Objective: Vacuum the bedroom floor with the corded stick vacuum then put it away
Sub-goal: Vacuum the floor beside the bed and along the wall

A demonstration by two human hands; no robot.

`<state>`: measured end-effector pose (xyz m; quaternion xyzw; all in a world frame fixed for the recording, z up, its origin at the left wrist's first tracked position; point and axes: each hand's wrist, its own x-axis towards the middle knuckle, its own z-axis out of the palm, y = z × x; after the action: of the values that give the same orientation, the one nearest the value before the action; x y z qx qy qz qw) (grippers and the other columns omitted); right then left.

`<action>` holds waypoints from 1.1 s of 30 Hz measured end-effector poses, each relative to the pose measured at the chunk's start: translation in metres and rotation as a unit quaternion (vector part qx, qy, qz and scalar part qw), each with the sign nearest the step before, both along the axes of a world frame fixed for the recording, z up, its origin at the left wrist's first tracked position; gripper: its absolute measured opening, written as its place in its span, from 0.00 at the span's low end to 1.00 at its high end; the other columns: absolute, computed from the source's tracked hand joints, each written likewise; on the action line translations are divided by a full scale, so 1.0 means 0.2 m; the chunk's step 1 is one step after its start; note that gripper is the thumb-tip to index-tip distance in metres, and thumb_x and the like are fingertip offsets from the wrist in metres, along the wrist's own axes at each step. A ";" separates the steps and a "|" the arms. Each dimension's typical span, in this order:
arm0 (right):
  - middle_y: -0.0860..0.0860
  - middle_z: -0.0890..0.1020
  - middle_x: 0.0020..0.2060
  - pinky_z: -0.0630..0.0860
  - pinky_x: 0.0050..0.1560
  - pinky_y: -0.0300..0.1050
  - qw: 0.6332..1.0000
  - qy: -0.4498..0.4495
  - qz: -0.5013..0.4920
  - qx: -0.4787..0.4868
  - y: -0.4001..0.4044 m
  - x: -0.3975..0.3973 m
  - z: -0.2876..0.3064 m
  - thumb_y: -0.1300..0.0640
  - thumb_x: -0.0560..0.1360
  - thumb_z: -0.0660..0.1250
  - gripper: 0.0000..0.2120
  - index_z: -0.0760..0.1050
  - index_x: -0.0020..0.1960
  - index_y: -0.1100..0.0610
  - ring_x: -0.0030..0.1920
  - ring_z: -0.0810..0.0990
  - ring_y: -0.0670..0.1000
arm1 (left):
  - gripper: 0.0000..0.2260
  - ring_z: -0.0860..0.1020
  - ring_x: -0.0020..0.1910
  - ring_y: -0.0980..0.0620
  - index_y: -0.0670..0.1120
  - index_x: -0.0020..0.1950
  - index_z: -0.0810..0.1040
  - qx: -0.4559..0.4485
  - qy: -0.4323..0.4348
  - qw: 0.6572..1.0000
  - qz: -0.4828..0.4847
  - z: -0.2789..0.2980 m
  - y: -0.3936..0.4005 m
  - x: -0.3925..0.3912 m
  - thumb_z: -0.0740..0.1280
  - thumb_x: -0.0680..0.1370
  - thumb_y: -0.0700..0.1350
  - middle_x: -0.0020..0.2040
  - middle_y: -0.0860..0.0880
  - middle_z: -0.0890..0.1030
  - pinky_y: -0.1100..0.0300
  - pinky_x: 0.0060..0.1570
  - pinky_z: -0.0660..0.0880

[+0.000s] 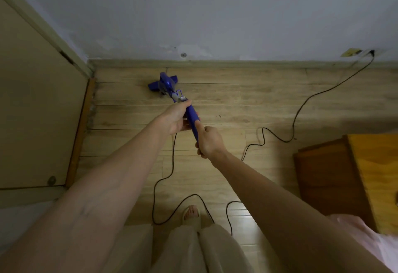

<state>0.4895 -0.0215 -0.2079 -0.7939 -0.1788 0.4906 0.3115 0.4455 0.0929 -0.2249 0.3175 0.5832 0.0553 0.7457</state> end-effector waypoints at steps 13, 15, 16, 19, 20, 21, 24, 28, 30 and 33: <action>0.57 0.79 0.38 0.77 0.41 0.52 0.996 -0.080 0.038 0.010 -0.59 0.11 0.28 0.42 0.82 0.51 0.23 0.73 0.46 0.60 0.35 0.76 0.54 | 0.15 0.80 0.45 0.45 0.40 0.60 0.73 -0.002 -0.039 0.999 -0.004 0.20 -0.58 0.06 0.64 0.80 0.49 0.47 0.42 0.80 0.52 0.43 0.78; 0.59 0.80 0.40 0.77 0.40 0.52 0.995 -0.091 0.035 0.007 -0.72 0.12 0.32 0.42 0.82 0.51 0.24 0.73 0.46 0.61 0.35 0.76 0.54 | 0.14 0.80 0.45 0.45 0.40 0.59 0.73 -0.005 -0.043 0.999 -0.009 0.23 -0.71 0.07 0.64 0.80 0.49 0.49 0.41 0.80 0.53 0.40 0.78; 0.60 0.80 0.41 0.77 0.41 0.52 0.995 -0.097 0.032 0.004 -0.78 0.13 0.34 0.42 0.82 0.52 0.24 0.73 0.45 0.61 0.36 0.77 0.55 | 0.13 0.81 0.45 0.45 0.40 0.58 0.73 -0.007 -0.045 0.999 -0.012 0.25 -0.78 0.07 0.64 0.80 0.49 0.50 0.40 0.80 0.53 0.39 0.78; 0.62 0.81 0.43 0.78 0.45 0.54 0.994 -0.106 0.014 -0.005 -0.98 0.15 0.40 0.42 0.82 0.52 0.25 0.74 0.50 0.63 0.39 0.79 0.58 | 0.13 0.81 0.45 0.45 0.40 0.58 0.73 -0.009 -0.055 0.998 -0.021 0.30 -0.98 0.10 0.64 0.80 0.49 0.52 0.40 0.80 0.53 0.37 0.78; 0.61 0.81 0.42 0.78 0.44 0.54 0.995 -0.101 0.004 -0.002 -1.05 0.16 0.42 0.42 0.82 0.53 0.25 0.74 0.51 0.64 0.38 0.78 0.57 | 0.13 0.81 0.44 0.46 0.40 0.59 0.73 -0.007 -0.053 0.998 -0.028 0.32 -1.05 0.11 0.64 0.81 0.49 0.51 0.40 0.81 0.54 0.35 0.78; 0.60 0.81 0.41 0.78 0.42 0.52 0.995 -0.096 -0.007 -0.001 -1.12 0.16 0.44 0.43 0.82 0.53 0.24 0.73 0.52 0.64 0.36 0.77 0.55 | 0.13 0.81 0.42 0.47 0.40 0.58 0.73 -0.004 -0.052 0.998 -0.036 0.34 -1.12 0.11 0.63 0.81 0.49 0.50 0.41 0.81 0.55 0.34 0.77; 0.58 0.80 0.38 0.75 0.34 0.48 0.995 -0.089 -0.045 -0.002 -1.32 0.15 0.48 0.43 0.81 0.55 0.22 0.73 0.52 0.63 0.32 0.76 0.53 | 0.11 0.80 0.39 0.48 0.40 0.50 0.74 -0.008 -0.048 0.997 -0.057 0.39 -1.32 0.12 0.63 0.81 0.48 0.42 0.43 0.80 0.56 0.34 0.77; 0.57 0.78 0.33 0.73 0.30 0.45 0.992 -0.085 -0.090 0.014 -1.52 0.11 0.55 0.46 0.82 0.56 0.21 0.74 0.49 0.64 0.30 0.76 0.53 | 0.10 0.80 0.33 0.49 0.41 0.46 0.73 -0.002 -0.048 0.995 -0.085 0.44 -1.52 0.13 0.63 0.81 0.48 0.37 0.44 0.79 0.58 0.29 0.77; 0.56 0.77 0.31 0.72 0.29 0.44 0.992 -0.075 -0.101 0.019 -1.59 0.09 0.59 0.48 0.82 0.56 0.19 0.74 0.49 0.64 0.29 0.75 0.52 | 0.11 0.79 0.28 0.51 0.42 0.46 0.73 0.005 -0.041 0.994 -0.102 0.47 -1.59 0.13 0.64 0.80 0.49 0.36 0.45 0.79 0.61 0.24 0.75; 0.55 0.76 0.31 0.71 0.28 0.43 0.993 -0.053 -0.107 0.022 -1.65 0.09 0.60 0.48 0.82 0.56 0.18 0.74 0.50 0.63 0.29 0.74 0.51 | 0.11 0.79 0.29 0.51 0.41 0.49 0.73 0.012 -0.030 0.993 -0.117 0.49 -1.66 0.13 0.64 0.80 0.49 0.37 0.45 0.78 0.62 0.22 0.75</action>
<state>0.5078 -0.3523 -0.0869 -0.8261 -0.1198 0.4076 0.3702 0.4723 -0.2381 -0.1274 0.3907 0.5185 -0.0153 0.7604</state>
